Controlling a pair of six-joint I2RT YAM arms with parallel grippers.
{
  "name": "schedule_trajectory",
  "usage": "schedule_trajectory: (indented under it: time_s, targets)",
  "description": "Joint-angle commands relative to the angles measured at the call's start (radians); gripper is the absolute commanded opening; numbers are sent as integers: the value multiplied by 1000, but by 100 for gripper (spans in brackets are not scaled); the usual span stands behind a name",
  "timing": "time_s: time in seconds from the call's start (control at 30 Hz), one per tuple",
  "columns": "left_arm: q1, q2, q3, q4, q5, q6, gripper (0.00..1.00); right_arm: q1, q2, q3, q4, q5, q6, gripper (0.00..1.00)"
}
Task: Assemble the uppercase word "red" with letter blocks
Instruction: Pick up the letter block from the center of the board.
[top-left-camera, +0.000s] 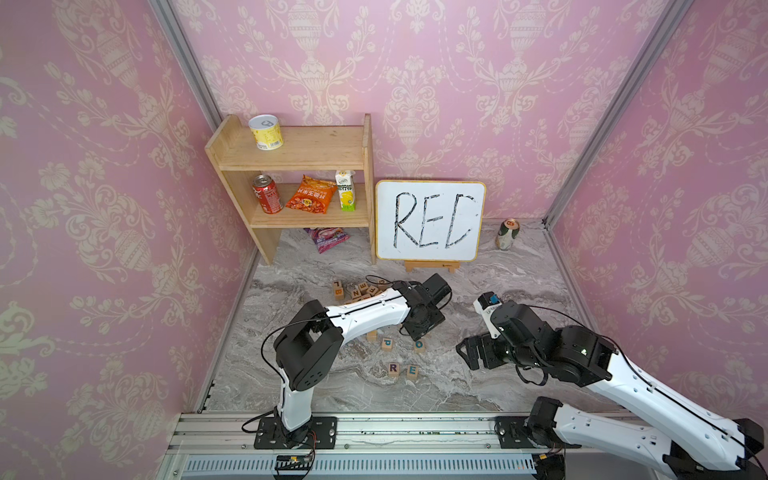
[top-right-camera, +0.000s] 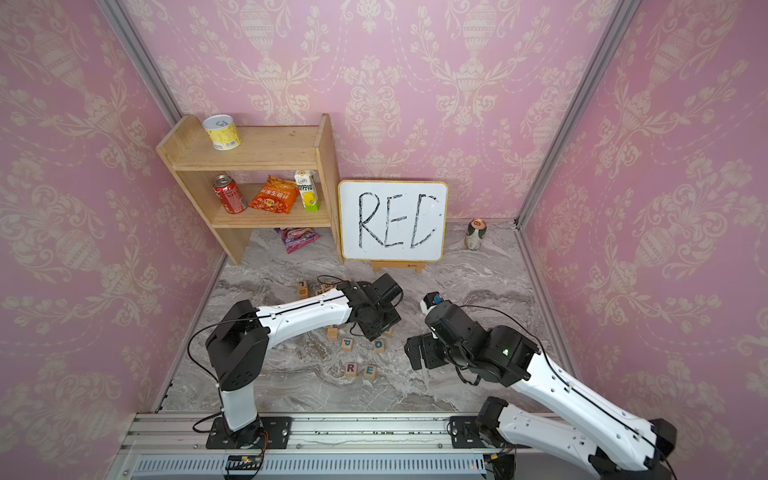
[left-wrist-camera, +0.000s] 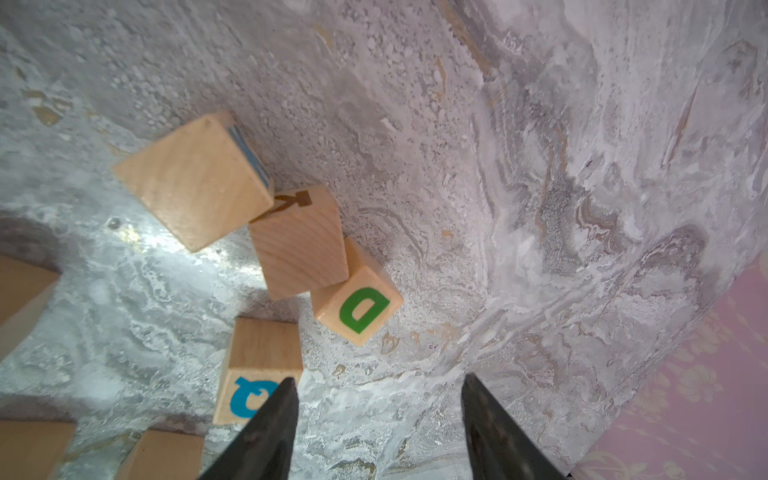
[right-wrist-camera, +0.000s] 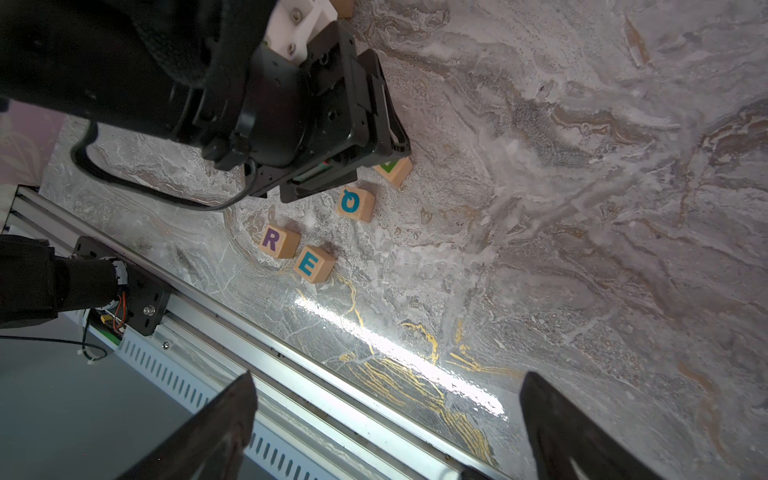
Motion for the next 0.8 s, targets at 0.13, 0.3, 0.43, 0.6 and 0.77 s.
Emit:
schedule_trajectory:
  time_s: [0.13,0.3,0.43,0.6,0.77]
  targets:
    - [5,62,37,26,26,-117,61,-29,-12,22,-30,-17,-38,100]
    - [11,85,46,33,19,-143,58,-44,-16,19,-30,-24,-46,100]
    - [17,104,53,37,16,-150,55,-55,-17,15,-30,-31,-50,100]
    - [25,115,56,15,3,-157,53,-69,-17,14,-35,-36,-60,100]
    - [35,123,50,21,-2,-154,52,-81,-19,10,-36,-42,-63,100]
